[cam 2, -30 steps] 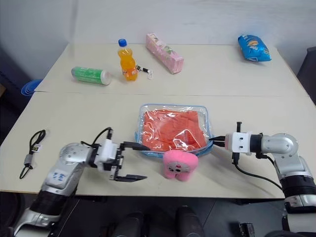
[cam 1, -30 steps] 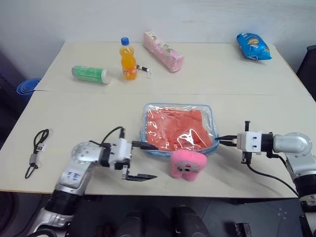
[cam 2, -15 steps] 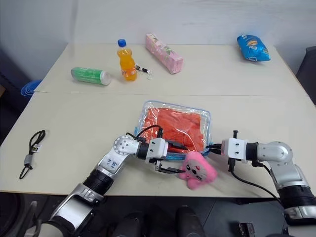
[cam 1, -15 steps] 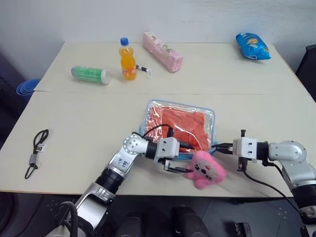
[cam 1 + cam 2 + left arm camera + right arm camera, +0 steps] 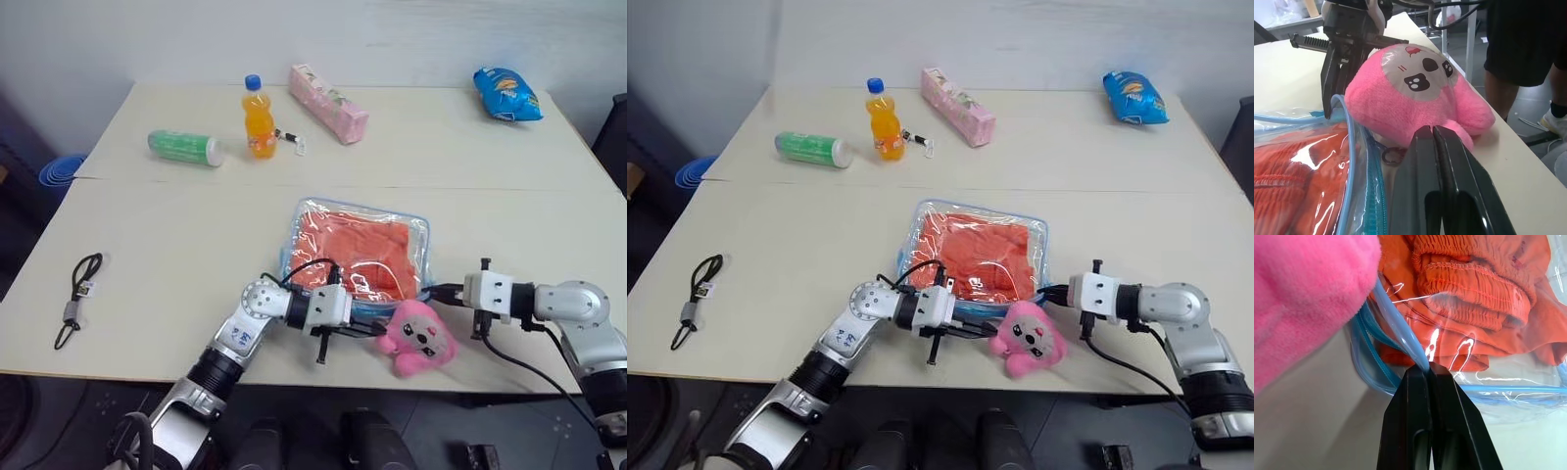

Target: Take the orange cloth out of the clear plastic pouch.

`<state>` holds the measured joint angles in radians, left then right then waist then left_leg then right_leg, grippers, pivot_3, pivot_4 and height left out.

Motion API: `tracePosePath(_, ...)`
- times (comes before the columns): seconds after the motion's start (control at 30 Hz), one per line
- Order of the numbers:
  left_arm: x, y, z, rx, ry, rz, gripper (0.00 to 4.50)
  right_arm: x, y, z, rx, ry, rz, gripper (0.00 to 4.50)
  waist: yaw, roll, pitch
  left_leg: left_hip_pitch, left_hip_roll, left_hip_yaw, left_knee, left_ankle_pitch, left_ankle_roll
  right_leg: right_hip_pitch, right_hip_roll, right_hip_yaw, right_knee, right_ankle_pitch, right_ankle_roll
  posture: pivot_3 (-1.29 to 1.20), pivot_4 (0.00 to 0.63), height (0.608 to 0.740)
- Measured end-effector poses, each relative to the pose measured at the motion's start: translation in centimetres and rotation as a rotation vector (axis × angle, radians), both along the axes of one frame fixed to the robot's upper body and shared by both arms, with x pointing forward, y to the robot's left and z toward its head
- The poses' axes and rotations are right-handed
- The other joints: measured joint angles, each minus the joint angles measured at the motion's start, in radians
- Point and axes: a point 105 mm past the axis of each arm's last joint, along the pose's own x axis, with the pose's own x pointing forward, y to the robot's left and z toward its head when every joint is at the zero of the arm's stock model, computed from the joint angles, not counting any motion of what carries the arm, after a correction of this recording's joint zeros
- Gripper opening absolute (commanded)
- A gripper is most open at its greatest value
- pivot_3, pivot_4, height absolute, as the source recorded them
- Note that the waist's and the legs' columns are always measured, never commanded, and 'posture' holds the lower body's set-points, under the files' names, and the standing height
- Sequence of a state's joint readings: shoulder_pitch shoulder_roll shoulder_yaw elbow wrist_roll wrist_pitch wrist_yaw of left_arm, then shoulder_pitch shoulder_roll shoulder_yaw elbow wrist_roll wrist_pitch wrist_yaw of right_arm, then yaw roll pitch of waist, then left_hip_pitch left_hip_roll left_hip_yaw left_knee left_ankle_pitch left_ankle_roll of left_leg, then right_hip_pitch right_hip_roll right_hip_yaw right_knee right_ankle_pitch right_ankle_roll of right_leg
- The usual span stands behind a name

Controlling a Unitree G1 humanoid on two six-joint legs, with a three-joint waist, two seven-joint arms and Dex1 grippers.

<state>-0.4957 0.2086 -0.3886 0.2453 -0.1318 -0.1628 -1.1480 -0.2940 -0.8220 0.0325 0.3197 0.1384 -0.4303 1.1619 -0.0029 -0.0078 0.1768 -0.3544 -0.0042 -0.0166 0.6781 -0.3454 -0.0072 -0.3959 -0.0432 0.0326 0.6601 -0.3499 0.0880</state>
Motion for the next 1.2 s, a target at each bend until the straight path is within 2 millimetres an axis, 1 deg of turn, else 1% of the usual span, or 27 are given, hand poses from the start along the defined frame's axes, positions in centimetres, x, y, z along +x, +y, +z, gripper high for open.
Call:
tracePosePath(0.1,0.1,0.4,0.2,-0.004,-0.005,0.011,0.03,0.0,0.0,-0.1,0.005,0.001,-0.004,0.0,0.0,0.0,0.0,0.0,0.0,0.0,0.0,0.0,0.0,0.0,0.0,0.0,0.0,0.0,0.0,0.0,0.15,0.74)
tracePosePath(0.2,0.1,1.3,0.6,-0.035,0.016,0.035,0.03,0.0,0.0,-0.1,0.01,0.001,-0.007,0.0,0.0,0.0,0.0,0.0,0.0,0.0,0.0,0.0,0.0,0.0,0.0,0.0,0.0,0.0,0.0,0.0,0.15,0.74)
tracePosePath(0.23,0.1,1.6,0.9,-0.052,0.034,0.043,0.4,0.0,-0.1,-0.1,0.011,0.002,-0.009,0.0,0.0,0.0,0.0,0.0,0.0,0.0,0.0,0.0,0.0,0.0,0.0,0.0,0.0,0.0,0.0,0.0,0.15,0.74)
tracePosePath(0.27,0.0,1.9,1.2,-0.06,0.045,0.043,0.61,-0.1,-0.1,-0.1,0.013,0.003,-0.013,0.0,0.0,0.0,0.0,0.0,0.0,0.0,0.0,0.0,0.0,0.0,0.0,0.0,0.0,0.0,0.0,0.0,0.15,0.74)
tracePosePath(0.33,-0.1,2.4,1.9,-0.066,0.026,0.033,1.19,-0.1,-0.1,-0.2,0.015,0.003,-0.018,0.0,0.0,0.0,0.0,0.0,0.0,0.0,0.0,0.0,0.0,0.001,0.0,0.0,0.0,0.0,0.0,0.0,0.15,0.74)
tracePosePath(0.43,0.2,2.2,2.6,-0.08,0.002,0.041,2.12,-0.1,-0.2,-0.3,0.016,0.005,-0.022,0.0,0.001,0.0,0.0,0.0,0.0,0.0,0.0,0.0,0.0,0.001,0.0,0.0,-0.001,0.0,0.0,0.0,0.15,0.74)
tracePosePath(0.47,0.3,1.9,2.9,-0.086,0.0,0.04,2.36,-0.1,-0.2,-0.3,0.016,0.006,-0.022,0.0,0.001,0.0,0.0,0.0,0.0,0.0,0.001,0.0,0.001,0.001,0.0,0.0,-0.001,0.0,0.0,0.0,0.15,0.74)
tracePosePath(0.53,0.4,1.1,3.5,-0.093,0.003,0.024,3.01,-0.1,-0.2,-0.3,0.017,0.009,-0.025,0.0,0.002,0.0,0.0,0.0,0.0,0.0,0.001,-0.001,0.001,0.001,0.0,0.0,-0.001,0.0,0.0,0.0,0.15,0.74)
tracePosePath(0.63,0.4,-0.8,3.8,-0.083,0.009,-0.002,3.89,-0.1,-0.2,-0.3,0.018,0.013,-0.027,0.0,0.002,0.0,0.0,0.0,0.0,0.0,0.001,-0.001,0.001,0.002,0.0,0.0,-0.001,0.0,0.0,0.0,0.15,0.74)
tracePosePath(0.8,0.6,-3.5,3.3,-0.02,-0.012,-0.02,3.89,0.0,-0.2,-0.2,0.019,0.008,-0.028,0.0,0.002,0.0,0.0,0.0,0.0,0.0,0.001,-0.001,0.001,0.001,0.0,0.0,-0.001,0.0,0.001,0.0,0.15,0.74)
tracePosePath(0.93,1.2,-4.2,1.7,0.087,-0.005,0.003,3.89,0.1,-0.2,-0.2,0.022,0.005,-0.035,0.0,0.002,0.0,0.0,0.0,0.0,0.0,0.001,-0.001,0.001,0.001,0.001,0.0,-0.001,0.0,0.001,0.0,0.15,0.74)
tracePosePath(1.07,0.7,-4.4,-0.2,0.21,0.093,-0.011,3.89,0.1,-0.2,-0.2,0.023,0.011,-0.041,0.0,0.002,0.0,0.0,0.0,0.0,0.0,0.001,-0.001,0.001,0.001,0.0,0.0,-0.001,0.0,0.001,0.0,0.15,0.74)
tracePosePath(1.17,0.6,-4.9,0.0,0.202,0.104,-0.009,3.28,0.2,-0.3,-0.3,0.025,0.017,-0.049,0.0,0.002,0.0,0.0,0.0,0.0,0.0,0.001,-0.001,0.001,0.001,0.0,0.0,-0.001,0.0,0.001,0.0,0.15,0.74)
tracePosePath(1.2,0.5,-5.2,0.0,0.196,0.109,-0.01,2.97,0.2,-0.3,-0.3,0.026,0.017,-0.05,0.0,0.002,0.0,0.0,0.0,0.0,0.0,0.001,-0.001,0.001,0.001,0.0,0.0,-0.001,0.0,0.001,0.0,0.15,0.74)
